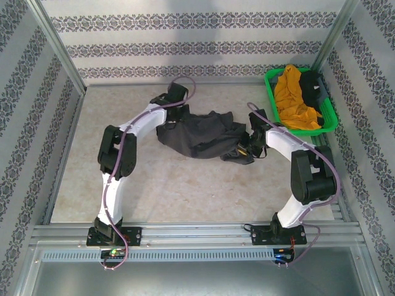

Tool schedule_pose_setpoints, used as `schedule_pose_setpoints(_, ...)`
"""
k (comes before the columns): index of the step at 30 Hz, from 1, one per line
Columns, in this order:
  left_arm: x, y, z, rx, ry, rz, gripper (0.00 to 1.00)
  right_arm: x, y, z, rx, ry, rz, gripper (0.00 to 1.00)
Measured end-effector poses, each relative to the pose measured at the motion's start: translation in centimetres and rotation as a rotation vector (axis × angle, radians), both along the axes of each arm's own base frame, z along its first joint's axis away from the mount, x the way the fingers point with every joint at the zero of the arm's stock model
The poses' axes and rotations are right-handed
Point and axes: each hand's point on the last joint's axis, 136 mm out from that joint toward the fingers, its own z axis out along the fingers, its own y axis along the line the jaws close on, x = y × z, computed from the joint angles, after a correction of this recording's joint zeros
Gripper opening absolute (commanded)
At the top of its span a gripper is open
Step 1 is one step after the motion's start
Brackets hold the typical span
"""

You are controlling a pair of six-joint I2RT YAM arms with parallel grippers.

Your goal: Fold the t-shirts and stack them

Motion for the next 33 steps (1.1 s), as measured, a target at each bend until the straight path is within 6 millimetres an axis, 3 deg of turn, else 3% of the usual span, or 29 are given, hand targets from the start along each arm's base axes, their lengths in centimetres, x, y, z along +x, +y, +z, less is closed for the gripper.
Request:
schedule_pose_setpoints(4,1.8,2.8,3.5,-0.083,-0.08,0.091,0.0,3.5,-0.1,4.5,-0.035,-0.118,0.026,0.0)
schedule_pose_setpoints(8,4.4,6.1,7.1,-0.164,-0.159,0.185,0.0,9.3,0.8,11.9,-0.036,-0.312,0.059,0.0)
schedule_pose_setpoints(11,6.8,9.1,12.2,-0.239,-0.274,0.255,0.0,12.7,1.2,18.0,-0.033,-0.47,0.076,0.0)
schedule_pose_setpoints(15,8.4,12.6,20.7,-0.305,-0.487,0.304,0.0,14.2,0.7,24.7,-0.056,-0.65,0.075,0.0)
schedule_pose_setpoints(18,6.7,13.9,24.6,-0.311,-0.582,0.329,0.0,13.1,0.0,27.2,-0.084,-0.726,0.066,0.0)
schedule_pose_setpoints(20,3.8,14.3,25.4,-0.289,-0.621,0.348,0.0,10.9,-0.6,27.0,-0.109,-0.743,0.064,0.0)
schedule_pose_setpoints(23,-2.8,15.0,23.3,-0.236,-0.625,0.398,0.0,6.2,-0.9,24.2,-0.132,-0.733,0.078,0.0)
schedule_pose_setpoints(24,-5.0,15.1,22.2,-0.226,-0.616,0.411,0.03,4.2,-0.8,22.3,-0.136,-0.706,0.093,0.12)
schedule_pose_setpoints(25,-7.3,15.3,20.4,-0.218,-0.594,0.427,0.18,2.2,-0.6,20.1,-0.134,-0.671,0.109,0.27)
schedule_pose_setpoints(26,-9.5,15.7,17.9,-0.207,-0.554,0.445,0.36,0.6,-0.3,17.8,-0.125,-0.631,0.124,0.36)
schedule_pose_setpoints(28,-12.7,16.7,12.6,-0.191,-0.464,0.485,0.62,-2.7,0.0,12.0,-0.106,-0.509,0.154,0.43)
schedule_pose_setpoints(29,-14.4,17.2,9.4,-0.178,-0.397,0.51,0.68,-4.3,-0.3,8.8,-0.1,-0.422,0.154,0.45)
schedule_pose_setpoints(31,-17.5,17.9,4.1,-0.142,-0.258,0.552,0.69,-7.0,-1.4,4.2,-0.097,-0.273,0.13,0.47)
schedule_pose_setpoints(33,-20.2,18.6,1.1,-0.108,-0.156,0.584,0.67,-9.2,-2.5,1.6,-0.099,-0.159,0.098,0.48)
